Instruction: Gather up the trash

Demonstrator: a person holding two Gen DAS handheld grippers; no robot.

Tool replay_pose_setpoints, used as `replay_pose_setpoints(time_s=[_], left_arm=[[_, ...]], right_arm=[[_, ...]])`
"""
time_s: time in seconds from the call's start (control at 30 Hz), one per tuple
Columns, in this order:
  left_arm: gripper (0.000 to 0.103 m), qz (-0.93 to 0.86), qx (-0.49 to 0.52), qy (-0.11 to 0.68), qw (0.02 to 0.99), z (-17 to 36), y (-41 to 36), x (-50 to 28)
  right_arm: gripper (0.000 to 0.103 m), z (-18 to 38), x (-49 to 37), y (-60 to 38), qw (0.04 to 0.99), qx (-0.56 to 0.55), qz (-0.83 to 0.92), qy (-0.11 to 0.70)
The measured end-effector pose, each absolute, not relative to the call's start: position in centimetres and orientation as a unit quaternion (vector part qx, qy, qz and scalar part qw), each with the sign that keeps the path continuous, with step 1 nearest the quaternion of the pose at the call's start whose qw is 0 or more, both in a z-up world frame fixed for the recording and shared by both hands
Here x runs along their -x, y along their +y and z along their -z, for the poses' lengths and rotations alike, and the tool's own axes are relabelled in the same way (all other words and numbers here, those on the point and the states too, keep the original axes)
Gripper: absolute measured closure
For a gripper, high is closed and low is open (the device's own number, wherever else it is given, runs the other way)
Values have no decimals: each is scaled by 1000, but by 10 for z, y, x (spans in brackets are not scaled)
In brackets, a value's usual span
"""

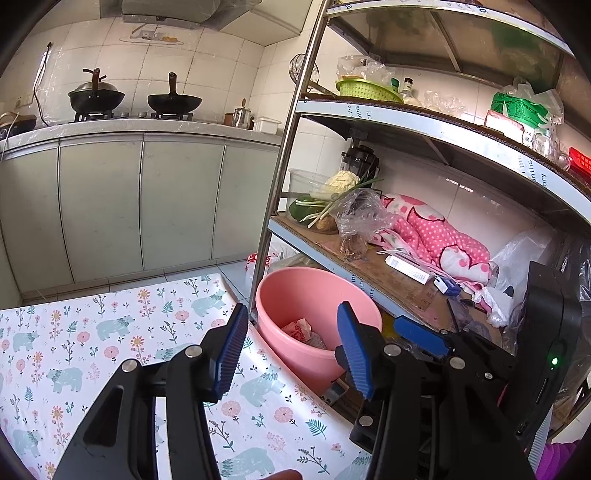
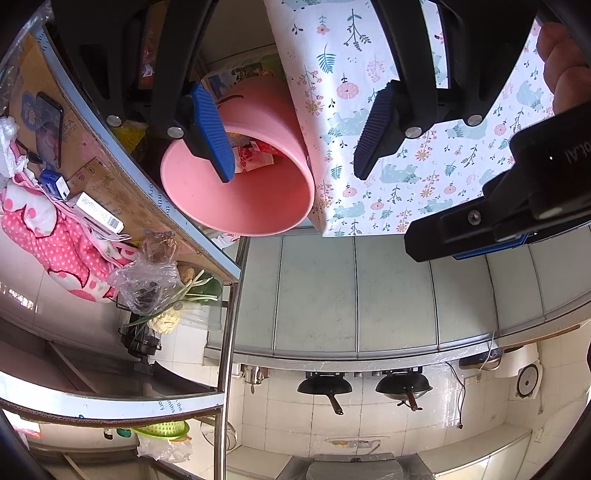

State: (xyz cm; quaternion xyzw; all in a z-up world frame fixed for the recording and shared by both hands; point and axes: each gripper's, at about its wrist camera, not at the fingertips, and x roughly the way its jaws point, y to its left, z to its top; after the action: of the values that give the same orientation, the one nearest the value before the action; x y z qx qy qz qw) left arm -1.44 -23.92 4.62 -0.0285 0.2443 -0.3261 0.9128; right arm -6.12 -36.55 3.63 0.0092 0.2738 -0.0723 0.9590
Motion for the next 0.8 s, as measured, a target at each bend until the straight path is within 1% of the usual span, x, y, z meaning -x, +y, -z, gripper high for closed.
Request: replay_pose_setpoints(time_s=[0.8], left_arm=[[54,329,23,243,912,-46,-240,18]], right_arm=[[36,-32,63,-368,957,-15,74,279]])
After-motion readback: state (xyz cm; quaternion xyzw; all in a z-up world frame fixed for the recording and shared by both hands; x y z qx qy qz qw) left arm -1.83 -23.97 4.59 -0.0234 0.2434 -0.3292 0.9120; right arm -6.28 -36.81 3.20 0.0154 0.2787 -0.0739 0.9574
